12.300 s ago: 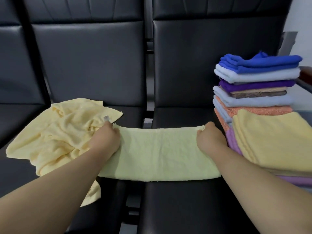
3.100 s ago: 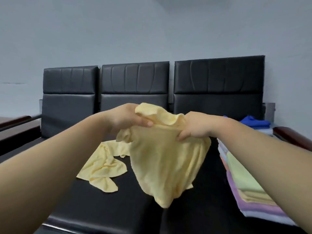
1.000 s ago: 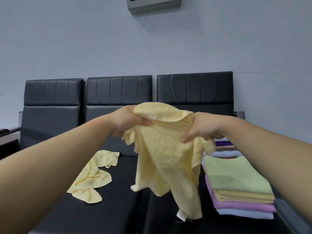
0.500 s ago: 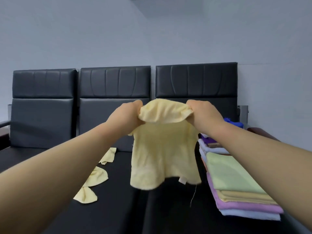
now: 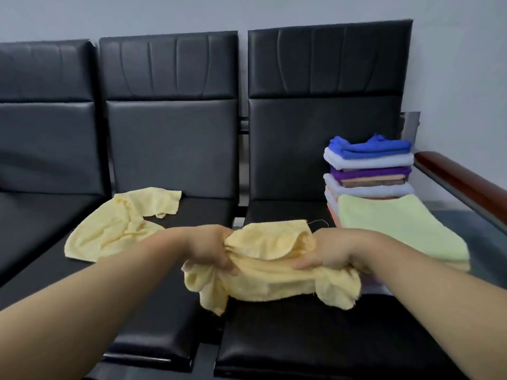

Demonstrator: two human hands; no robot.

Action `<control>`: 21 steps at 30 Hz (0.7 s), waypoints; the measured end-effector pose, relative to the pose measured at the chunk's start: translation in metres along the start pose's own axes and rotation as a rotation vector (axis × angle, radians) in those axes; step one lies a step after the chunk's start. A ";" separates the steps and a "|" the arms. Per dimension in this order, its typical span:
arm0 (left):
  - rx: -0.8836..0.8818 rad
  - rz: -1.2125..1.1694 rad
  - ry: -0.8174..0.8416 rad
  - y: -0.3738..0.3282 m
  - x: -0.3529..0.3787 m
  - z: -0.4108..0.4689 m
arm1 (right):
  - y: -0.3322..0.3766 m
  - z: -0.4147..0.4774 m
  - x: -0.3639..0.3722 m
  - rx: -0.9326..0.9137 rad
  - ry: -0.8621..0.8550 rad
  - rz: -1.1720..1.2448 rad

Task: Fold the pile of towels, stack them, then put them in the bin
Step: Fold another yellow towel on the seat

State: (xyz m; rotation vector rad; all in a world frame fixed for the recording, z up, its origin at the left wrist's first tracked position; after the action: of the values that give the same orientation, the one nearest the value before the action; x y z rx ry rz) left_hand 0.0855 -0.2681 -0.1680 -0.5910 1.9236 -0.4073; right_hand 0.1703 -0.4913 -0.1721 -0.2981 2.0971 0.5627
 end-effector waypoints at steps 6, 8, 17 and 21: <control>-0.076 -0.034 -0.072 0.039 0.037 0.038 | -0.008 0.030 0.029 0.004 -0.125 0.190; -0.062 -0.107 -0.134 0.040 0.038 0.045 | -0.001 0.039 0.030 -0.034 -0.214 0.193; -0.057 -0.640 0.077 0.042 0.056 0.046 | -0.006 0.054 0.055 -0.010 0.014 0.153; -0.088 -0.626 0.080 0.045 0.060 0.038 | -0.012 0.049 0.058 0.019 0.056 0.380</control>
State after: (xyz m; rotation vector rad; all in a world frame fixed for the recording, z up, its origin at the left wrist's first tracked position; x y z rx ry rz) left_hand 0.0899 -0.2663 -0.2521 -1.2575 1.8067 -0.7485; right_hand 0.1785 -0.4765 -0.2476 0.1020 2.2257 0.7632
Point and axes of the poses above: each hand's wrist, its own z-axis towards the middle knuckle, its own x-axis out of the palm, y = z × x, the point moved 9 cm from there along z, towards the middle knuckle, and after that the axes turned 3 degrees about -z, right-handed, at the moved point
